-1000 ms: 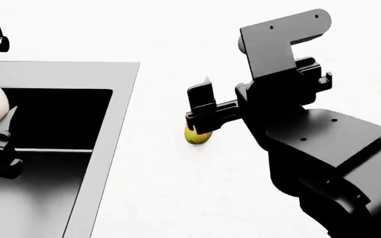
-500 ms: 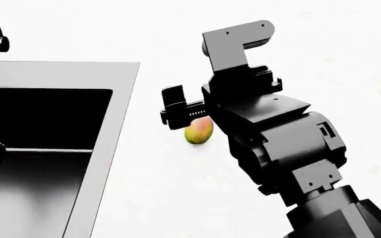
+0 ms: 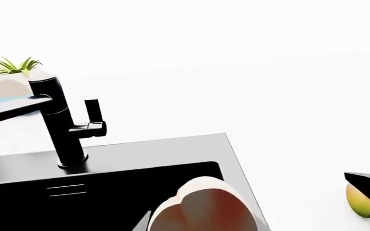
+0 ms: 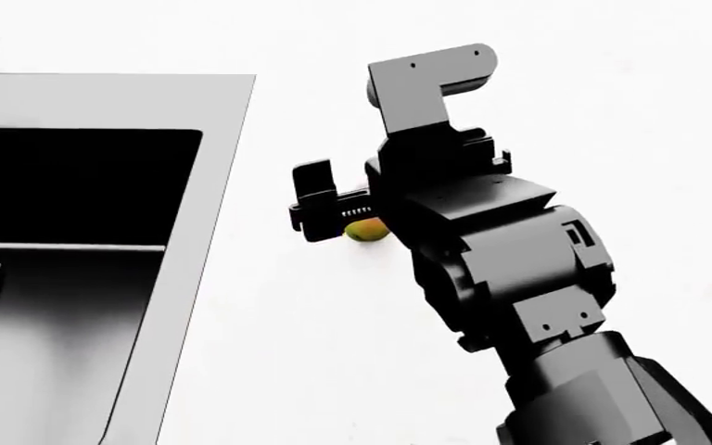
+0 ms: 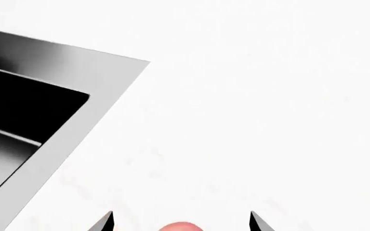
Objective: There is a mixed pile of frozen fruits and vegetables on the counter. Locate all the frozen vegetables and place the items in a bowl on the counter. Take all the frozen fruits and defrost them in a running sink.
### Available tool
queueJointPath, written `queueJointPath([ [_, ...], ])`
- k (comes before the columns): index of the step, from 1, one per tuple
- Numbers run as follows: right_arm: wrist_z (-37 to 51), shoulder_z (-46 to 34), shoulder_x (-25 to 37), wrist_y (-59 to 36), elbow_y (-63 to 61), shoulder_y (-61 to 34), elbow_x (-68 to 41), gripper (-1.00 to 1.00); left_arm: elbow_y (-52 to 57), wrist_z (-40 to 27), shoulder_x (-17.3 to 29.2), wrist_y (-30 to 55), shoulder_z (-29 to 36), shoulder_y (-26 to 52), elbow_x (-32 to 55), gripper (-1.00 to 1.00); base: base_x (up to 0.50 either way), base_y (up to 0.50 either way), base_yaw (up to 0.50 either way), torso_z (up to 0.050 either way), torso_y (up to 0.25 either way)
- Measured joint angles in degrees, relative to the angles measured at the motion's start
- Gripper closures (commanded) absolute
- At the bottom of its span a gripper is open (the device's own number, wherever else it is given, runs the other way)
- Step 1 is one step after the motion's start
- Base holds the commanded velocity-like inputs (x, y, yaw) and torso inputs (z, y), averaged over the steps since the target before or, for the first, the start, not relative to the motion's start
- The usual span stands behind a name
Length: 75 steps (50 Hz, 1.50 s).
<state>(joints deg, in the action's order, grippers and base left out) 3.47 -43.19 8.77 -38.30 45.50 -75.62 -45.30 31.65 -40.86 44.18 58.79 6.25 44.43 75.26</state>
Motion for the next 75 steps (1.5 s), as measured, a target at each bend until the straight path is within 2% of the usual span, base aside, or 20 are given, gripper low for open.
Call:
queueJointPath([
  [17, -1.2, 0.1, -2.4, 2.7, 6.6, -2.7, 1.0, -1.00, -0.8, -0.1, -1.3, -0.4, 1.5, 1.1, -1.3, 1.00, 0.00, 0.00, 0.00, 0.013, -0.174],
  [26, -1.3, 0.9, -2.3, 2.6, 5.5, -3.3, 1.9, -1.00, -1.6, -0.4, -2.8, -0.4, 2.9, 2.3, -2.4, 1.00, 0.00, 0.00, 0.00, 0.010, -0.135],
  [27, -1.2, 0.9, -2.2, 2.6, 5.4, -3.2, 1.9, 1.00, -1.7, -0.5, -2.9, -0.4, 3.0, 2.4, -2.4, 1.00, 0.00, 0.00, 0.00, 0.000, 0.000],
  [32, -3.0, 1.2, -1.1, 1.7, 2.8, -2.3, 1.6, 1.00, -2.4, -0.3, -3.5, -0.7, 3.5, 2.8, -3.2, 1.00, 0.00, 0.00, 0.00, 0.000, 0.000],
  [40, -4.8, 1.5, 1.6, -0.4, -4.4, -0.4, 0.1, 1.00, -1.6, 0.1, -2.0, -1.3, 2.0, 1.7, -2.0, 1.00, 0.00, 0.00, 0.00, 0.000, 0.000],
  [54, 0.2, 1.7, 5.8, -2.3, -14.2, 2.2, -1.2, 1.00, 1.3, 0.9, 2.0, -2.8, -2.7, -3.2, 1.7, 1.00, 0.00, 0.00, 0.00, -0.003, 0.208],
  [66, 4.3, 2.1, 10.7, -2.8, -23.6, 5.7, -1.7, 1.00, 2.5, 1.8, 3.3, -4.1, -4.4, -6.5, 1.9, 1.00, 0.00, 0.00, 0.00, -0.001, 0.250],
  [75, 8.9, 3.9, 16.4, -4.0, -34.3, 9.3, -3.4, 1.00, 0.9, 1.4, 1.9, -3.2, -2.5, -3.8, 1.1, 1.00, 0.00, 0.00, 0.00, -0.001, 0.250],
])
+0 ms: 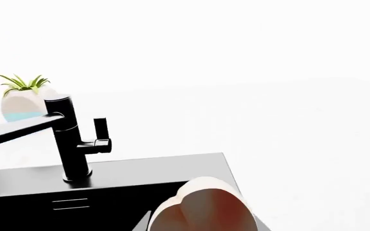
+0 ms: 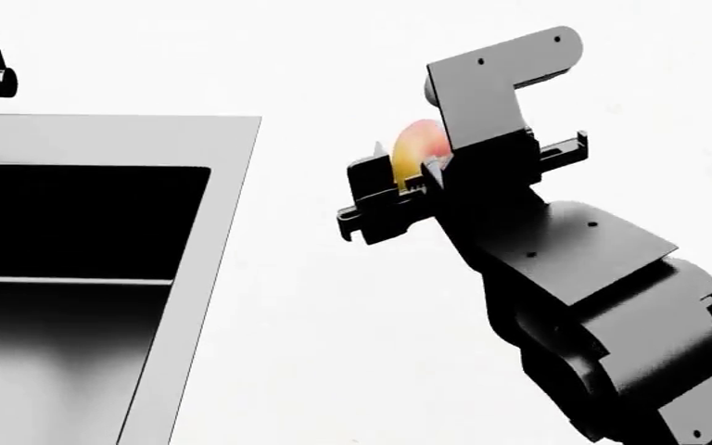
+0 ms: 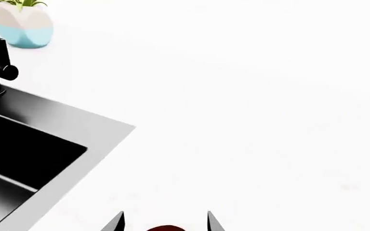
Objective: There is a mixed pile of frozen fruits and vegetables on the counter. Locate all the frozen vegetables and place the items in a bowl on the counter. Take all the frozen fruits and defrost them in a running sink.
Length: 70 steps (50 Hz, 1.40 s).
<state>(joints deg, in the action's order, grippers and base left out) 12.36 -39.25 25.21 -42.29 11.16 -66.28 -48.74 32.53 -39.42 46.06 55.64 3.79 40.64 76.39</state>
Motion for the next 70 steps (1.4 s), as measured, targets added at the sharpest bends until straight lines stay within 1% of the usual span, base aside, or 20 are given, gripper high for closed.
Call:
queueJointPath([
  [4, 2.9, 1.6, 3.8, -0.7, -7.2, 2.6, -2.0, 1.00, -0.5, -0.1, -0.4, 0.3, 0.7, 0.8, -0.1, 1.00, 0.00, 0.00, 0.00, -0.001, 0.250],
  [10, 9.0, 5.8, 11.4, -2.0, -20.3, 7.9, -7.3, 1.00, -0.8, -0.5, -0.9, 0.6, 1.4, 1.7, -0.3, 1.00, 0.00, 0.00, 0.00, 0.000, 0.010],
  [17, 16.5, 12.6, 20.5, 0.2, -33.3, 17.3, -13.6, 1.00, -0.9, -0.9, -1.4, 0.6, 2.0, 2.1, -0.7, 1.00, 0.00, 0.00, 0.00, 0.000, 0.000],
  [24, 21.7, 18.3, 28.7, 2.1, -42.0, 24.0, -18.1, 1.00, -1.2, -0.5, -2.1, 0.2, 3.0, 1.9, -2.1, 1.00, 0.00, 0.00, 0.00, 0.000, 0.000],
  [29, 23.7, 20.3, 32.2, 2.3, -45.7, 26.6, -19.6, 1.00, -1.6, -0.3, -2.5, -0.1, 3.3, 1.7, -2.8, 1.00, 0.00, 0.00, 0.00, 0.000, 0.000],
  [37, 25.1, 21.3, 34.7, 2.5, -48.9, 28.6, -19.5, 1.00, -2.4, -0.3, -2.8, -0.7, 3.5, 1.2, -3.6, 1.00, 0.00, 0.00, 0.00, 0.000, 0.000],
  [53, 26.0, 20.6, 35.8, 1.3, -51.4, 28.9, -17.0, 1.00, -3.6, -0.9, -2.9, -1.1, 3.7, 0.8, -4.5, 1.00, 0.00, 0.07, 0.00, 0.000, 0.000],
  [70, 27.0, 20.3, 36.1, 0.4, -52.0, 28.7, -16.3, 1.00, -3.8, -1.2, -2.4, -1.1, 3.7, 0.8, -4.5, 1.00, 0.00, 0.50, 0.00, 0.000, 0.000],
])
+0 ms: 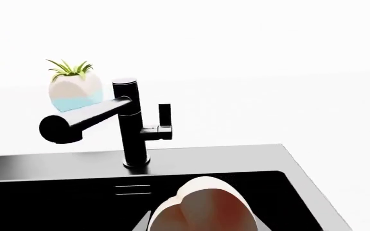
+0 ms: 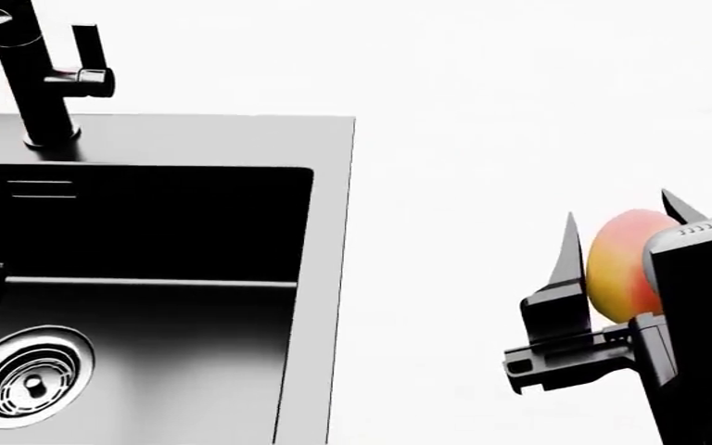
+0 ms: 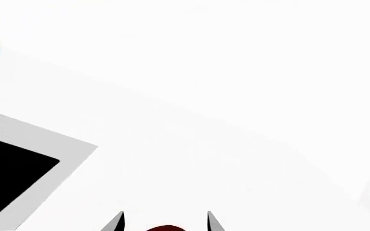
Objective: There is a mixed pile of frozen fruits and vegetables on the counter. Locate all the frozen vegetables and place the items in a bowl on the counter. Take all the frozen fruits and defrost them in a running sink.
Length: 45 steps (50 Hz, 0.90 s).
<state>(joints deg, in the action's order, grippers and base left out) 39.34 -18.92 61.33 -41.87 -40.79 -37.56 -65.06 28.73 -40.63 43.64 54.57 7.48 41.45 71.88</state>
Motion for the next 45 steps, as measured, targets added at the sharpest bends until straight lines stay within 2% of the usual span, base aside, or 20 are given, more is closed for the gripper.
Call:
queueJointPath([
  [27, 0.3, -0.4, -0.1, -0.1, 0.6, 0.5, 0.9, 1.00, 0.1, -0.3, 0.2, 0.0, 0.4, 0.2, 0.0, 1.00, 0.02, 0.50, 0.00, 0.000, 0.000],
  [45, 0.6, -0.5, 0.5, -0.2, 0.2, 0.7, 1.8, 1.00, 0.2, -0.4, 0.2, -0.1, 0.7, 0.4, 0.2, 1.00, 0.21, 0.49, 0.00, 0.000, 0.001],
])
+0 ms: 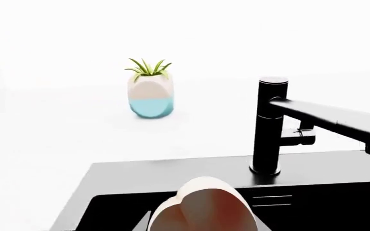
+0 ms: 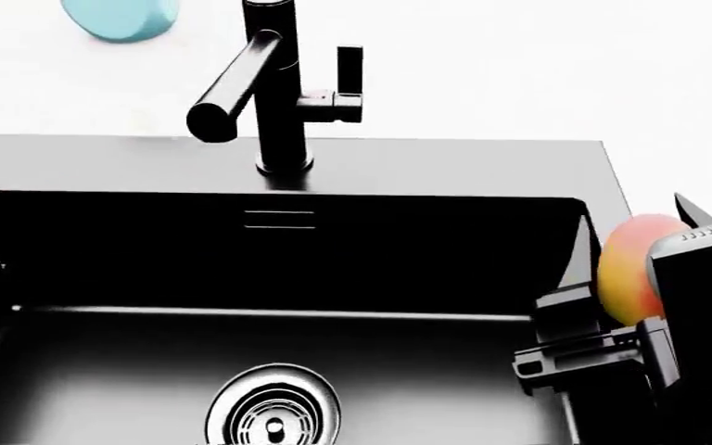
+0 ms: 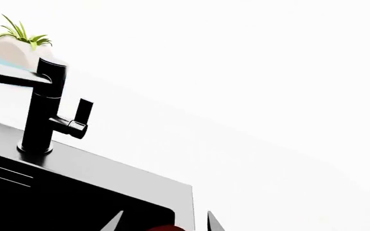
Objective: There is a mixed pile of frozen fruits and vegetables on the counter. Locate all the frozen vegetables and place the items in a bowl on the counter. Take all the frozen fruits and defrost them in a running sink.
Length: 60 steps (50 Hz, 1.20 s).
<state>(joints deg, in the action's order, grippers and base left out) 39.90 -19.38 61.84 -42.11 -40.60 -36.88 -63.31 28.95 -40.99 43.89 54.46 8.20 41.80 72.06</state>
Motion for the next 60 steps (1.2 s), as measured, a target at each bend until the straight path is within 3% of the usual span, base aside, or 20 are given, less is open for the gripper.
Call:
queueJointPath([
  [20, 0.2, -0.5, -0.1, -1.4, -0.9, -1.0, -0.8, 1.00, 0.0, 0.7, -0.9, 0.6, 2.2, 0.2, -0.5, 1.00, 0.01, 0.02, 0.00, 0.000, 0.001],
  [39, 0.1, 0.0, 0.4, -0.7, -0.9, -0.3, -1.4, 1.00, -8.3, 9.0, -7.2, 2.5, 15.9, 5.7, -9.8, 1.00, 0.00, 0.00, 0.00, 0.000, 0.000],
  [60, 0.2, -0.3, 0.1, -0.9, -0.5, -0.2, -1.5, 1.00, -26.3, 18.5, -13.2, -3.9, 26.9, 3.1, -21.2, 1.00, 0.00, 0.00, 0.00, 0.000, 0.000],
])
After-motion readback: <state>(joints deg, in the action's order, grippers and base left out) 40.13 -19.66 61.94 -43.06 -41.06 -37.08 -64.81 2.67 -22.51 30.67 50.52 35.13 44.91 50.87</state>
